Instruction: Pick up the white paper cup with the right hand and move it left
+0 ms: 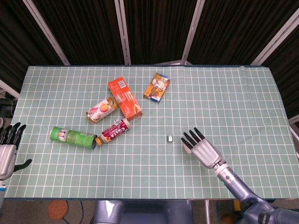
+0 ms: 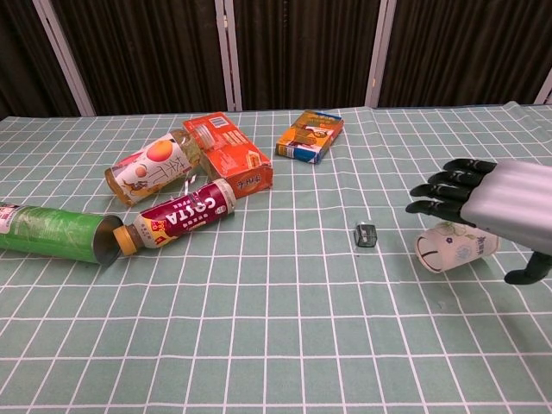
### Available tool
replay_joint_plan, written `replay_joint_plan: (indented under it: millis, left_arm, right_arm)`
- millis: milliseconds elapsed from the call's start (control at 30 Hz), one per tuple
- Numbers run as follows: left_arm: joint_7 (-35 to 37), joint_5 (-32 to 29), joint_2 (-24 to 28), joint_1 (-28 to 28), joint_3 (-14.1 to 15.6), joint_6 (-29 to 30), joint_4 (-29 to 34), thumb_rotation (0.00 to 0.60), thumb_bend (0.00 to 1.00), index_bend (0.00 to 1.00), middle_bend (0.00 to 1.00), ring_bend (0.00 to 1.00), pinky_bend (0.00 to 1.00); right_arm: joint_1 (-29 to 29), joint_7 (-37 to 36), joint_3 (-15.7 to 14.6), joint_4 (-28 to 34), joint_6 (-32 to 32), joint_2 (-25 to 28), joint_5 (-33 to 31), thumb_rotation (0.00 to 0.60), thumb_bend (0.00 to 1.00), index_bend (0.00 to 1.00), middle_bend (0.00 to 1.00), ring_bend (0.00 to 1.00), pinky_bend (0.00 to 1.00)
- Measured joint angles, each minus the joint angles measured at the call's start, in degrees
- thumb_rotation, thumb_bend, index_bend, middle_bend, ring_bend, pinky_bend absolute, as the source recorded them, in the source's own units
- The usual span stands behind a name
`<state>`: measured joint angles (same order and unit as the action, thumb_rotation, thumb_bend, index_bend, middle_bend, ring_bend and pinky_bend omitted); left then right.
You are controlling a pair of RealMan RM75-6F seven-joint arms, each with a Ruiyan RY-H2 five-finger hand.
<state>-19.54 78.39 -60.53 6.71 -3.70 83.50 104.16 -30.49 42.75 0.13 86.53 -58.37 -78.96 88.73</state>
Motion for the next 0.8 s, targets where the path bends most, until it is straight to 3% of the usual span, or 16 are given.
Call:
replay_joint_plan:
  millis: [167, 367, 633, 800]
  left_arm:
    - [0.4, -0.1, 0.2, 0.0, 0.0, -0.1, -0.1, 0.600, 0.00, 0.00, 0.00, 0.00, 0.00]
    - [1.1, -0.5, 0.5, 0.1, -0.2, -0.4, -0.3, 0.600, 0.00, 0.00, 0.00, 0.00, 0.00]
    - [0.7, -0.9, 0.3, 0.3, -0.2, -0.8, -0.4, 0.600, 0.00, 0.00, 0.00, 0.00, 0.00]
    - [0.7, -1.1, 0.3, 0.4, -0.2, -0.8, -0.4, 0.600, 0.00, 0.00, 0.00, 0.00, 0.00]
  right_arm:
    - [0.4, 14.1, -0.6, 0.2, -0.5, -2.6, 0.4, 0.600, 0.00, 0.00, 0.01, 0.00, 0.00]
    - [0.5, 24.1, -0.7, -1.8, -0.1, -7.5, -1.1, 0.600, 0.01, 0.00, 0.08, 0.00, 0.01]
    - [-0.6, 26.6, -0.8, -7.9, -0.2, -10.9, 0.1, 0.600, 0.07, 0.06, 0.18, 0.01, 0.20]
    - [-1.1, 26.4, -0.9, -11.5, -0.6, -12.3, 1.0, 0.600, 0.17, 0.16, 0.31, 0.15, 0.36]
